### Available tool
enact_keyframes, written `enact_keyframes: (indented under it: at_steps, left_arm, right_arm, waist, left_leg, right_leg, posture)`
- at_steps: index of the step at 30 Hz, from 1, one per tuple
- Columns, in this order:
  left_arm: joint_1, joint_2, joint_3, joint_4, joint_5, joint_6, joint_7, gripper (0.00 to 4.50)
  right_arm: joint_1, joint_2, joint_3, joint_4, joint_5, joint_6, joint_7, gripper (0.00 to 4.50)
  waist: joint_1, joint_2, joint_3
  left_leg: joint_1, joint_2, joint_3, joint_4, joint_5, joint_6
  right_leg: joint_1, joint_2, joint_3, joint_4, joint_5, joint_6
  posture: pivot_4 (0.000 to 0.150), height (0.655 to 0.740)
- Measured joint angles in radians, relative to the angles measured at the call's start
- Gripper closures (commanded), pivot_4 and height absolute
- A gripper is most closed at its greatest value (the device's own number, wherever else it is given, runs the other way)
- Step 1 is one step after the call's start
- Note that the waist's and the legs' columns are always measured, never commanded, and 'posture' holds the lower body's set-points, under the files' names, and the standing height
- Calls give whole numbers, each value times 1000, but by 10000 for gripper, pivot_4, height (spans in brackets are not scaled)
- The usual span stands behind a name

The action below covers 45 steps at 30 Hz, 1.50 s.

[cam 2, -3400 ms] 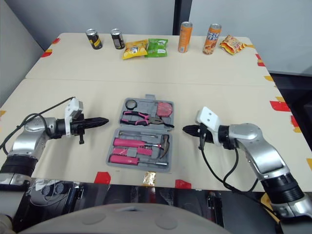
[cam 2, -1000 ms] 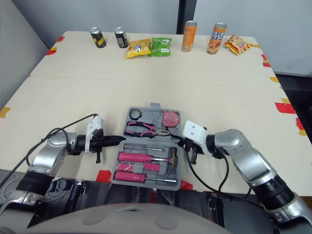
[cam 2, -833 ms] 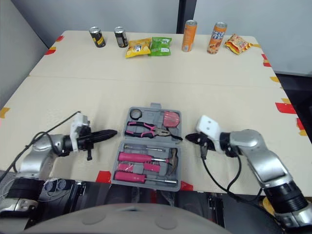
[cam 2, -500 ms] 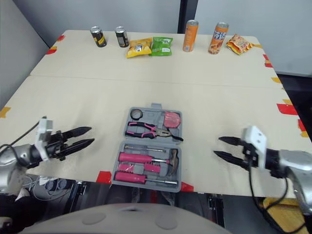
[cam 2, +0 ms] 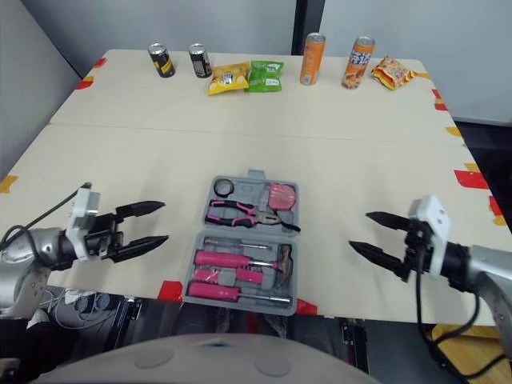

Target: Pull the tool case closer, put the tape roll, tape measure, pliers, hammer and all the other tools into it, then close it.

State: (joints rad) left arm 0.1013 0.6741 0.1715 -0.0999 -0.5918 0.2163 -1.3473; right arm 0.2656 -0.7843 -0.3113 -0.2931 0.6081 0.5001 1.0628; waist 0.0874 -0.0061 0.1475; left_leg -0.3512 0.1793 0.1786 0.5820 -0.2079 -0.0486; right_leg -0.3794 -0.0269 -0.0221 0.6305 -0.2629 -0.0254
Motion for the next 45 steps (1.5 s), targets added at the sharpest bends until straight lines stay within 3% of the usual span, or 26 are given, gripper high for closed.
enact_keyframes:
  at_steps: [8,9,18,34,45]
  left_arm:
    - [-52,-42,-160,24,77,-71,-44,43884]
    - [-55,-46,-174,35,89,-89,-49,44701]
    - [-88,-98,-272,170,184,-235,-85,44701]
    - [-157,-127,-332,350,274,-387,-87,44701]
    - [-130,-134,-350,312,285,-384,-36,44701]
  right_arm:
    - [-284,2,198,52,55,335,-81,0]
    - [-319,1,216,63,63,384,-85,0]
    - [-543,8,355,220,53,613,-115,0]
    - [-783,156,510,477,-47,653,-87,0]
    - [-844,279,453,598,-47,706,-74,0]
  waist:
    - [-3,0,0]
    - [-3,0,0]
    - [4,0,0]
    - [-11,3,-11]
    - [-34,4,-12]
  left_leg:
    - [-1,0,0,1,0,0]
    - [-1,0,0,1,0,0]
    - [-1,0,0,4,0,0]
    - [3,1,1,11,0,-2]
    - [2,1,1,11,0,-2]
  right_leg:
    - [0,0,0,1,0,0]
    - [0,0,0,1,0,0]
    - [-1,0,0,4,0,0]
    - [1,0,2,18,0,-3]
    - [0,0,2,17,0,-4]
  posture:
    - [1500,7400]
    - [1500,7400]
    - [1500,7400]
    - [1500,7400]
    - [1500,7400]
